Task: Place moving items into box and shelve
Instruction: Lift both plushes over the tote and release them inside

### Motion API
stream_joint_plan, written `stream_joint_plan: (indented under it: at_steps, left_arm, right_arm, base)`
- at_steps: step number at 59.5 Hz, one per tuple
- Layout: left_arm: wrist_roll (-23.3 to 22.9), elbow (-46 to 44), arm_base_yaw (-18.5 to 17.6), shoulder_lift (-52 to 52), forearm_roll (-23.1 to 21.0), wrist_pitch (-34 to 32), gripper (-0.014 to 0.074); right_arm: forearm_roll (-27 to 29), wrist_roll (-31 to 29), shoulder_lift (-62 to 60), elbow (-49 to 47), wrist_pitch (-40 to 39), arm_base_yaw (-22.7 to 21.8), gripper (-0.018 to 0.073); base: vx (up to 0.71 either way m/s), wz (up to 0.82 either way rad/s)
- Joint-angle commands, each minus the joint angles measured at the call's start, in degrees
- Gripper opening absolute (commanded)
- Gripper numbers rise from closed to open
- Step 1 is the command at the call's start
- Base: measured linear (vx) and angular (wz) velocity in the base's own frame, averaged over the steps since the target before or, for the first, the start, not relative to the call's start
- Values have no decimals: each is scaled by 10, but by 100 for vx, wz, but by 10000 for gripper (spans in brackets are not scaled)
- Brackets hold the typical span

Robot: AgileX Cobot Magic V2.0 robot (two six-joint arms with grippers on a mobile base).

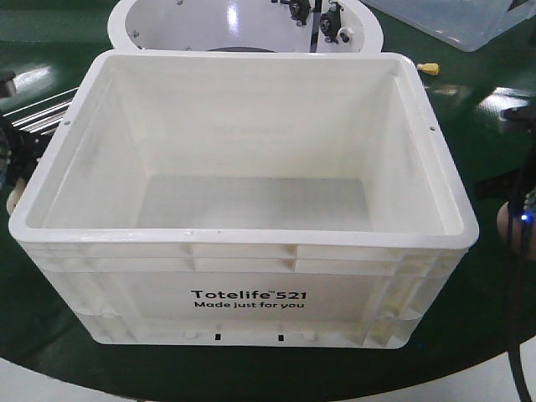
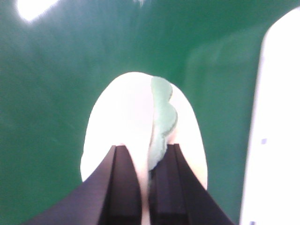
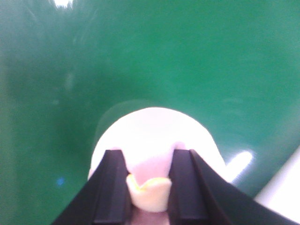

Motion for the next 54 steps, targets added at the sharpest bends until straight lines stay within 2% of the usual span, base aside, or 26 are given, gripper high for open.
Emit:
stream_joint_plan:
  at_steps: [1,7,11,15,20,24,28,32,35,38,43,49,54]
  left_arm:
    - [-7,-14,-2,-82,-2,-35,-3]
    - [-7,-14,-3,-144,-3,-61,-3]
    - [-6,-14,-3,-180,-25,-80,-3]
    - [2,-14,-3,-222,-73,-109,-3]
    - [32,-14,-3,-266,-146,-139,-3]
    - [77,-14,-3,-292,-223,-150,-3]
    - [123,-14,-3,-305,-328,-142,-3]
    - [181,-14,-6,-307,-457,-116,-3]
    - [224,-14,-14,-302,-529,-97,-3]
    - [259,-14,-24,-293,-581,-75,-3]
    - [291,-14,-46,-272,-621,-34,-3]
    - [299,-14,-72,-238,-622,13,-2]
    - [299,-14,-83,-205,-620,47,6]
  right_arm:
    - [-20,-1,-78,-15,-38,-4,-8]
    - [-18,-1,-137,-22,-71,-4,-7]
    - [-8,-4,-173,-36,-88,-4,-6]
    - [13,-11,-202,-58,-106,-4,-6]
    - [64,-42,-232,-97,-126,-3,-6]
    - [124,-81,-247,-125,-130,7,-6]
    - [189,-127,-253,-145,-130,34,-6]
    - [259,-173,-254,-153,-130,79,-4]
    - [298,-193,-251,-153,-126,112,-5]
    - [331,-203,-243,-153,-118,150,-5]
    - [357,-216,-219,-153,-109,214,-5]
    - [357,-218,-185,-153,-103,271,-2]
    - [357,-218,-157,-153,-102,294,4]
  base:
    - [0,0]
    - [0,0]
    - [0,0]
    - [0,0]
    - [0,0]
    - [0,0]
    - [0,0]
    - [0,0]
    - [0,0]
    - [0,0]
    - [0,0]
    - [0,0]
    - [0,0]
